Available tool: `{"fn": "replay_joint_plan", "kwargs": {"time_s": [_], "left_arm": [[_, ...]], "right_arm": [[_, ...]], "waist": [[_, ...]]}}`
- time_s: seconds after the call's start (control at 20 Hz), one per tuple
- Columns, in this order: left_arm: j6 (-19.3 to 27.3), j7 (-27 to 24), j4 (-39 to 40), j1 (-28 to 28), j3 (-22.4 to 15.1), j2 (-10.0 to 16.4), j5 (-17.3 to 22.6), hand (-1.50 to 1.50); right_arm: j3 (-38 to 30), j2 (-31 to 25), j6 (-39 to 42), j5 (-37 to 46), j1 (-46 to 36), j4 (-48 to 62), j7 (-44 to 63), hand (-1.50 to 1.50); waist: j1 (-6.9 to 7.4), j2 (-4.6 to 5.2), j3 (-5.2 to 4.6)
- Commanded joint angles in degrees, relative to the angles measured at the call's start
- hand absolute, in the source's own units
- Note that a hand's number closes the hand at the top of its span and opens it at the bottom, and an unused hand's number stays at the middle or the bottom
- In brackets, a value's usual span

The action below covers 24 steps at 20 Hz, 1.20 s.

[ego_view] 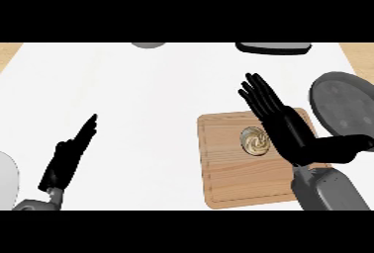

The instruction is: Pick the cupcake from the cutting board and place it in the pan

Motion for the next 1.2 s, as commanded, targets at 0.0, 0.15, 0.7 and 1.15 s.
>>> {"fn": "replay_joint_plan", "kwargs": {"time_s": [0.0, 0.15, 0.7, 1.15], "left_arm": [[1.2, -0.3, -0.5, 1.9, 3.3, -2.1, 3.3, 0.0], [6.2, 0.2, -0.3, 4.7, 6.4, -8.3, 8.1, 0.0], [9.6, -1.4, -1.8, 7.6, 7.8, -15.2, 11.9, 0.0], [9.4, -0.2, -3.3, 7.2, 6.7, -15.2, 11.0, 0.0]], "right_arm": [[0.7, 1.1, -5.9, 4.4, 2.3, -1.7, 1.8, 1.5], [-5.0, 0.5, -16.7, 6.9, 6.5, 0.4, 2.7, 1.5], [5.1, 3.7, -53.8, 43.9, 21.8, 0.2, 0.1, -1.5], [3.7, 8.9, -56.5, 71.8, 20.0, 2.3, 27.2, -1.5]], "waist": [[-1.46, 0.37, 1.64], [-2.14, 0.04, 1.48], [-4.08, -0.2, 1.2], [-1.84, 0.5, 1.17]]}}
